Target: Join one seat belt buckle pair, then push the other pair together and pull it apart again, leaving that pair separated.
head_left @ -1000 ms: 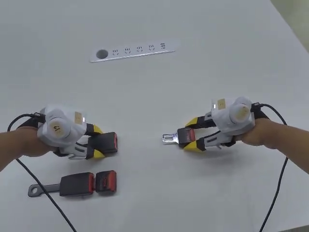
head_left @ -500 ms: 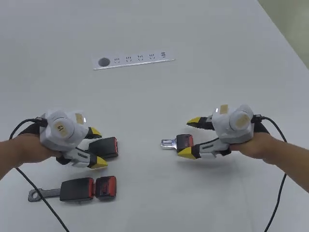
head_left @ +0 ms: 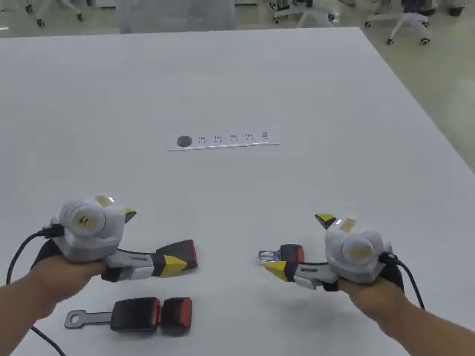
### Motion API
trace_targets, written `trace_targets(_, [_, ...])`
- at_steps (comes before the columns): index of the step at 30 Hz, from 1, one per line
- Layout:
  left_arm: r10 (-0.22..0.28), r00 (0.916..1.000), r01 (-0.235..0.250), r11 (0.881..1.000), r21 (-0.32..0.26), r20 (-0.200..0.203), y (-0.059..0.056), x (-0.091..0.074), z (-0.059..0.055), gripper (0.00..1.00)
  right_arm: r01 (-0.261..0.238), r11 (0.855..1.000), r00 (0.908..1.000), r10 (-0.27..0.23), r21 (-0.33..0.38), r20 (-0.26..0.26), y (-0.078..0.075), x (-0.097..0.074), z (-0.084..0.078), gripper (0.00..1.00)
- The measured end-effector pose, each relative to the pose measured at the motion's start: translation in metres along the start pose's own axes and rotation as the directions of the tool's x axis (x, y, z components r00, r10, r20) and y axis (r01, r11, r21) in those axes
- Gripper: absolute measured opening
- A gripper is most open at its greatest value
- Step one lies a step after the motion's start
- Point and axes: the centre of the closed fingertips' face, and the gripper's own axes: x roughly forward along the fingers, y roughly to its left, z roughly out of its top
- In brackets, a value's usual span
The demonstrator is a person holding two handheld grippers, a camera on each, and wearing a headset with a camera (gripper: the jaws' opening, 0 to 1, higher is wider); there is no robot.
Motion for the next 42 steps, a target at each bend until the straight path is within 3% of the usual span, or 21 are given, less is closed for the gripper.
trace_targets(5, [0.010,0.9996,-0.008,0.998,-0.063,0.027,-0.004,-0.020,-0.010,0.98,0.034,0.999,0.9988,-0.035,0.014,0.034,0.012,-0.014,0.006,0.94])
trace_targets(8, [0.025,0.9987,-0.021,0.997,-0.080,0.045,-0.010,-0.035,-0.017,0.99,0.032,0.999,0.9993,-0.032,0.009,0.021,0.019,-0.021,0.003,0.96])
trace_targets(11, [0.033,0.9981,-0.029,0.996,-0.082,0.051,-0.008,-0.045,-0.029,1.00,0.031,0.999,0.9990,-0.031,0.018,0.031,0.024,-0.030,0.003,0.99])
trace_targets(14, [0.046,0.9977,-0.041,0.993,-0.106,0.049,-0.010,-0.053,-0.039,1.00,0.043,0.999,0.9990,-0.043,-0.012,0.014,0.027,-0.042,-0.004,0.97])
trace_targets(20, [0.045,0.9955,-0.033,0.989,-0.141,0.083,-0.025,-0.068,-0.053,1.00,0.070,0.998,0.9974,-0.070,0.005,0.018,0.031,-0.062,-0.009,0.98])
trace_targets(26, [-0.017,0.9951,0.026,0.995,-0.100,0.098,-0.042,-0.083,-0.062,1.00,0.061,0.998,0.9974,-0.061,0.003,0.039,0.043,-0.077,-0.010,1.00])
trace_targets(32, [-0.026,0.9945,0.033,0.997,-0.066,0.101,-0.044,-0.101,-0.068,1.00,0.040,0.999,0.9973,-0.040,0.010,0.061,0.058,-0.090,-0.008,1.00])
trace_targets(38, [-0.017,0.9896,0.028,0.997,-0.076,0.143,-0.047,-0.117,-0.069,1.00,0.046,0.999,0.9968,-0.046,0.003,0.065,0.066,-0.103,-0.014,1.00])
trace_targets(42, [-0.023,0.9908,0.032,0.997,-0.068,0.133,-0.054,-0.122,-0.077,1.00,0.031,1.000,0.9983,-0.031,-0.003,0.051,0.073,-0.109,-0.021,1.00])
